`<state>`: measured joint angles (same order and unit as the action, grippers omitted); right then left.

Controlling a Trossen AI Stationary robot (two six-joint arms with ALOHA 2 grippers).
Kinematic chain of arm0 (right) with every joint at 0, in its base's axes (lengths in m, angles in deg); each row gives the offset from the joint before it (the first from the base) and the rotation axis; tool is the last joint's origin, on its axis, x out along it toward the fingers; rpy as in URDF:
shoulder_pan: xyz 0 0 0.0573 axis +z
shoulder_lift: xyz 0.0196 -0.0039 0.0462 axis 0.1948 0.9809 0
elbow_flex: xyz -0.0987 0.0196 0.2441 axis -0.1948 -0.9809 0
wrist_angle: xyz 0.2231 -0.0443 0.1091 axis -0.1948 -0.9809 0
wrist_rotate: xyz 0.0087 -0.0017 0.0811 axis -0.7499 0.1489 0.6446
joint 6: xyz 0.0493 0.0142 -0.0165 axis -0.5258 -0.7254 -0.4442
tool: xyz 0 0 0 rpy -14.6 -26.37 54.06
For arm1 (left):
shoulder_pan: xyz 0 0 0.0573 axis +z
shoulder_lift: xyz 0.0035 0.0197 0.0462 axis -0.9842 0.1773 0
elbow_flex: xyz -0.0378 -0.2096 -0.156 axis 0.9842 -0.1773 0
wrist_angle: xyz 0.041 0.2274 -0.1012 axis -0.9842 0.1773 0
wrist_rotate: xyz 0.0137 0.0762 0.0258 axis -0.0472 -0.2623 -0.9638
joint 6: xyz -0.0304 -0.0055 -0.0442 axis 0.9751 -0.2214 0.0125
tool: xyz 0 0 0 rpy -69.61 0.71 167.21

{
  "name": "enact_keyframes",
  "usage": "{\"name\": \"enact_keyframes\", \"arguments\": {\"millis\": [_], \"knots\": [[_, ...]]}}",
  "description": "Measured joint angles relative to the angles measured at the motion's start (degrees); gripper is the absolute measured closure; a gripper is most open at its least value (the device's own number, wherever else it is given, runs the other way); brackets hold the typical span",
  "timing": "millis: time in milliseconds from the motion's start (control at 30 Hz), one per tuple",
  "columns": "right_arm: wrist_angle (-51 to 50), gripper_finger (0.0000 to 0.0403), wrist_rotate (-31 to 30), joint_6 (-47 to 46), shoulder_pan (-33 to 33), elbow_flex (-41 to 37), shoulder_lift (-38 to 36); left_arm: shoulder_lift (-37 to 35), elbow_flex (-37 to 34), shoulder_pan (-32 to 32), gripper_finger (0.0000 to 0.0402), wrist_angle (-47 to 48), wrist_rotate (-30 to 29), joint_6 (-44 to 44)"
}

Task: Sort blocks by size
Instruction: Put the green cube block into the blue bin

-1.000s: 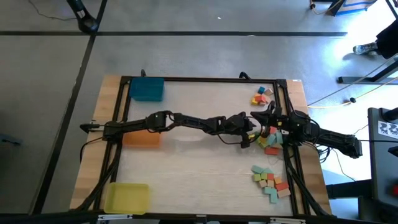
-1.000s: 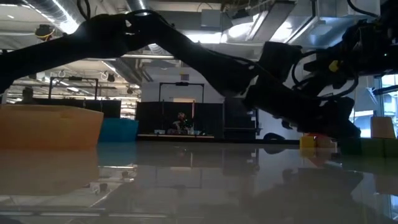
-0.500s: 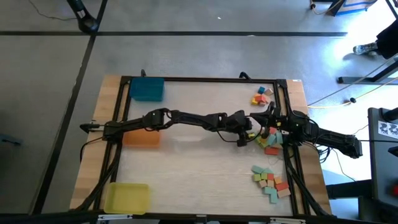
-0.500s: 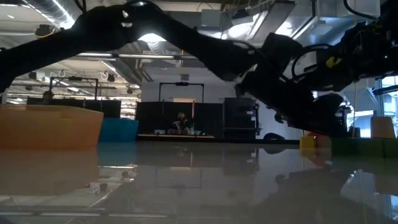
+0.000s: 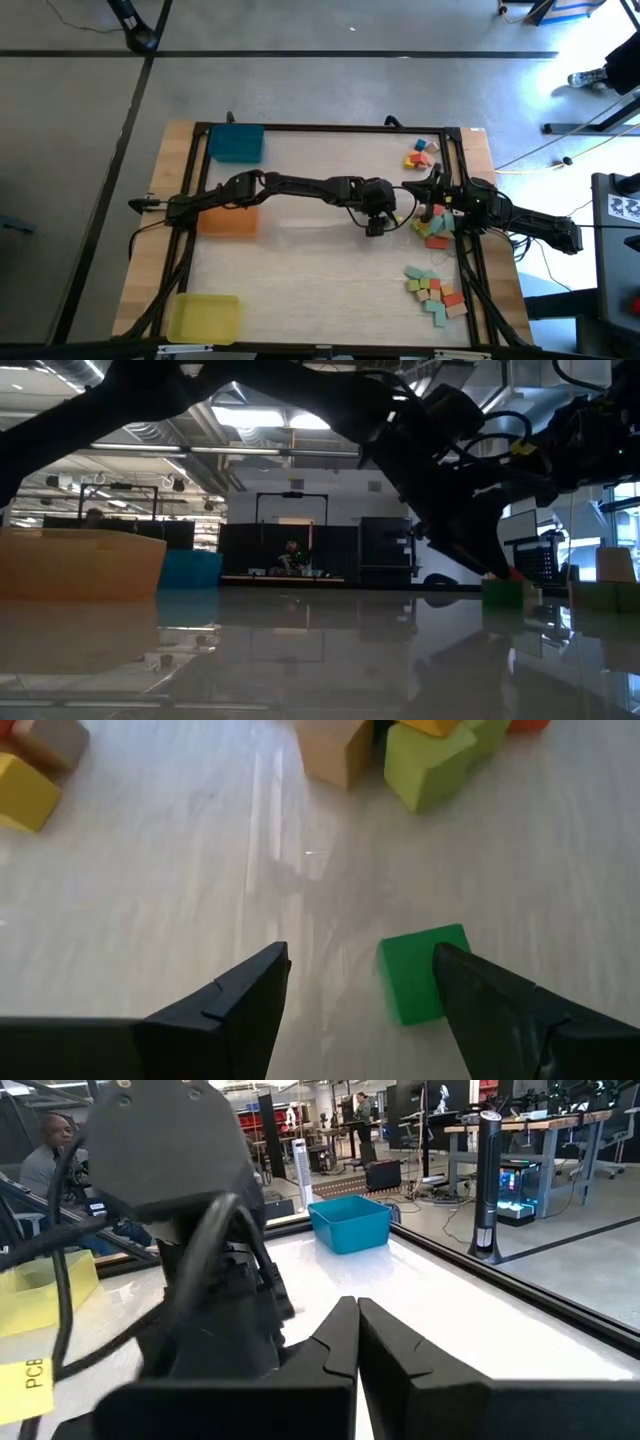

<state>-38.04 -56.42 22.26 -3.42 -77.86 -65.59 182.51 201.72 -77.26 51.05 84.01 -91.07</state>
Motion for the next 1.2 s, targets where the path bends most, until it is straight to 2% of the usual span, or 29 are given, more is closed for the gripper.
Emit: {"name": "enact_keyframes", "arguments": {"millis": [167,267,467,767,867,1100,1200], "knots": [[-0.05,0.0393,0.0,0.0,0.0,0.0,-0.01,-0.93,-0.04,-1.66,0.0163,-0.75,0.11,1.34],[-0.05,0.0393,0.0,0.02,0.0,0.0,-0.02,-0.44,-2.39,-2.48,0.0163,-2.17,0.08,2.6],[-0.03,0.0393,-0.01,0.11,0.01,0.0,-0.02,-0.25,-6.1,-2.54,0.0163,-7.17,-6.12,3.34],[-0.03,0.0393,-0.02,0.13,0.02,0.0,0.0,-0.56,-6.7,-2.06,0.0163,-9.45,-6.3,2.08],[-0.03,0.0393,-0.02,0.13,0.02,0.0,-0.02,-0.58,-7.08,-2.02,0.0163,-9.64,-5.47,-0.9],[-0.05,0.0393,-0.01,0.09,0.0,0.0,-0.02,-0.47,-10.36,-1.24,0.0164,-12.01,0.54,-5.18],[-0.05,0.0393,-0.02,0.09,0.0,0.0,-0.02,-0.47,-10.51,-0.91,0.0181,-12.67,1.14,-7.49]]}}
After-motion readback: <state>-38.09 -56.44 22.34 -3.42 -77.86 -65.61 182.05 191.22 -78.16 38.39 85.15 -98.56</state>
